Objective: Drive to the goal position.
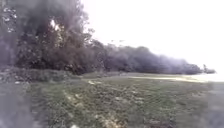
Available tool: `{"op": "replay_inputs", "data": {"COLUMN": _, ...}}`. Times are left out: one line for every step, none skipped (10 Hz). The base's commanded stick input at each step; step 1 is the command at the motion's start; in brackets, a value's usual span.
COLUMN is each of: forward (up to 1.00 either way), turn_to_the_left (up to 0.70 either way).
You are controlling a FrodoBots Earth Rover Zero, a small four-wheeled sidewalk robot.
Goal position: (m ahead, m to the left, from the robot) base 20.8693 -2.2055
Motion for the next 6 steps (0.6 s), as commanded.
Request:
{"op": "replay_inputs", "data": {"forward": 0.60, "turn_to_the_left": -0.15}}
{"op": "replay_inputs", "data": {"forward": 0.60, "turn_to_the_left": -0.15}}
{"op": "replay_inputs", "data": {"forward": 0.60, "turn_to_the_left": -0.15}}
{"op": "replay_inputs", "data": {"forward": 0.60, "turn_to_the_left": -0.15}}
{"op": "replay_inputs", "data": {"forward": 0.60, "turn_to_the_left": -0.14}}
{"op": "replay_inputs", "data": {"forward": 0.60, "turn_to_the_left": -0.14}}
